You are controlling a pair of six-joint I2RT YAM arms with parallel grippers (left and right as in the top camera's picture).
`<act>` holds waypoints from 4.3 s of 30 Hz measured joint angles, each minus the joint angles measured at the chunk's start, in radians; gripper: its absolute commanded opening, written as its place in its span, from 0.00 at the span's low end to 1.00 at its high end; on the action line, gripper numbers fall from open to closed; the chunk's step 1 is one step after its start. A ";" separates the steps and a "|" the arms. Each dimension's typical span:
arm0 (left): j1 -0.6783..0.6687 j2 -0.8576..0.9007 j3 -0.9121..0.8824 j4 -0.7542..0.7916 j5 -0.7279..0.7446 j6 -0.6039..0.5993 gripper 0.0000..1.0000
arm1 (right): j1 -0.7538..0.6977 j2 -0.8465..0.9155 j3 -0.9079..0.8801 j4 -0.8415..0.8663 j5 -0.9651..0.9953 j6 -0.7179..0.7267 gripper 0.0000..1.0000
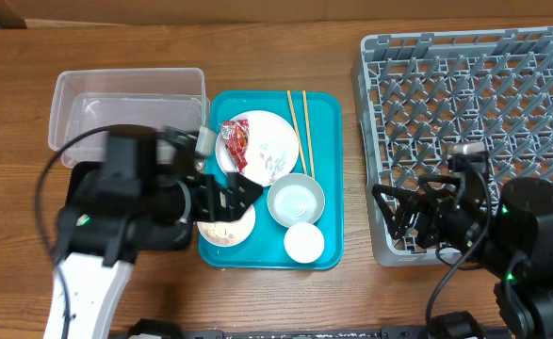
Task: Sort waste into correct bins and load items into the dishwasher
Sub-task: 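Reach the left gripper to the small white cup and grasp it, then pass the white cup from the left gripper to the right gripper, then carry the white cup with the right gripper into the dish rack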
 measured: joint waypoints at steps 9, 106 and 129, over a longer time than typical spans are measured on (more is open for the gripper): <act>-0.415 0.187 0.000 -0.072 -0.314 -0.008 0.76 | 0.000 0.030 0.000 -0.019 0.106 0.127 1.00; -0.146 0.249 0.186 -0.073 0.158 0.155 0.64 | 0.091 0.087 0.011 0.072 -0.122 0.026 0.57; -0.146 0.249 0.186 -0.140 -0.048 0.105 0.64 | -0.010 0.600 0.011 -0.425 0.445 0.265 0.90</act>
